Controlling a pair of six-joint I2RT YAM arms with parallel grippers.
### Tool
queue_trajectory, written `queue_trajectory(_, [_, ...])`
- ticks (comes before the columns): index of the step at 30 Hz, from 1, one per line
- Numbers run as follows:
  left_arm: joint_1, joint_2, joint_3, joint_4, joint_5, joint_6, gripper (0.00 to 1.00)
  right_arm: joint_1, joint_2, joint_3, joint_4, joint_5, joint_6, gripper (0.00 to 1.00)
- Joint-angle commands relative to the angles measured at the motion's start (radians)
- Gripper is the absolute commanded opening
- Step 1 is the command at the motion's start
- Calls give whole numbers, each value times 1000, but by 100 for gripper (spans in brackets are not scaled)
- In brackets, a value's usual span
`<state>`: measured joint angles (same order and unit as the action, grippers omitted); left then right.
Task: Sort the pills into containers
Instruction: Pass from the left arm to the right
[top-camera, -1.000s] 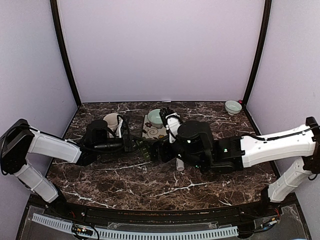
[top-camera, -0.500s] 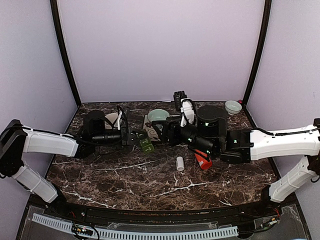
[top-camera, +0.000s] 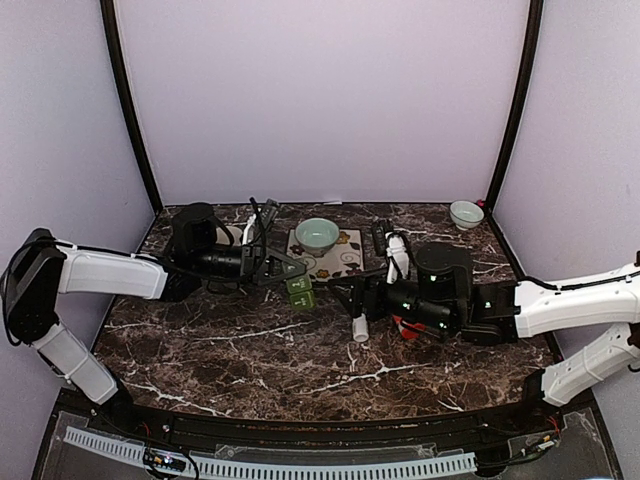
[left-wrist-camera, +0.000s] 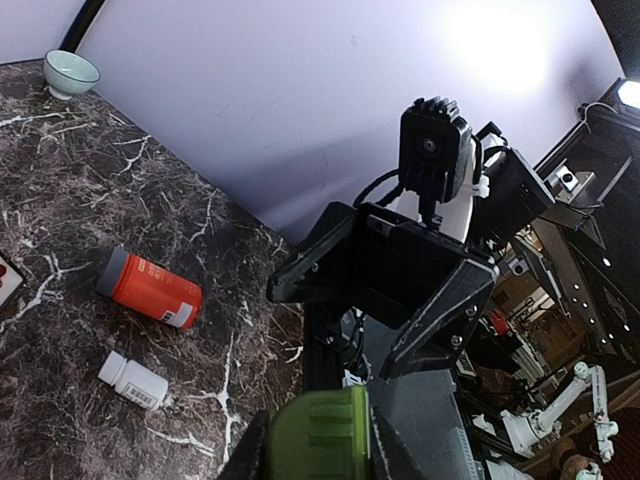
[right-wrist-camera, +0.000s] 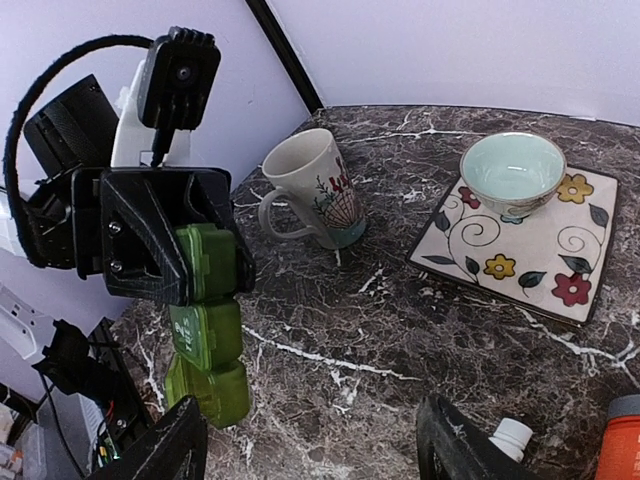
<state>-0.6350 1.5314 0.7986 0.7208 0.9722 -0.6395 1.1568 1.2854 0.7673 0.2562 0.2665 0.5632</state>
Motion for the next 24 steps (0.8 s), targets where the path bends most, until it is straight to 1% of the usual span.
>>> queue_trajectory(1, [9, 19, 36, 72, 119, -39, 0, -21, -25, -28, 90, -78, 41, 72])
queue_trajectory(6, [11, 31, 49, 80, 125, -43, 0, -25, 16, -24, 120, -143, 63, 71])
queue_trajectory(15, [10, 39, 60, 101, 138, -51, 0, -26, 97, -10, 172, -206, 99, 70])
queue_trajectory(24, [10, 38, 53, 86, 137, -30, 0, -26, 117, 1, 194, -247, 120, 69])
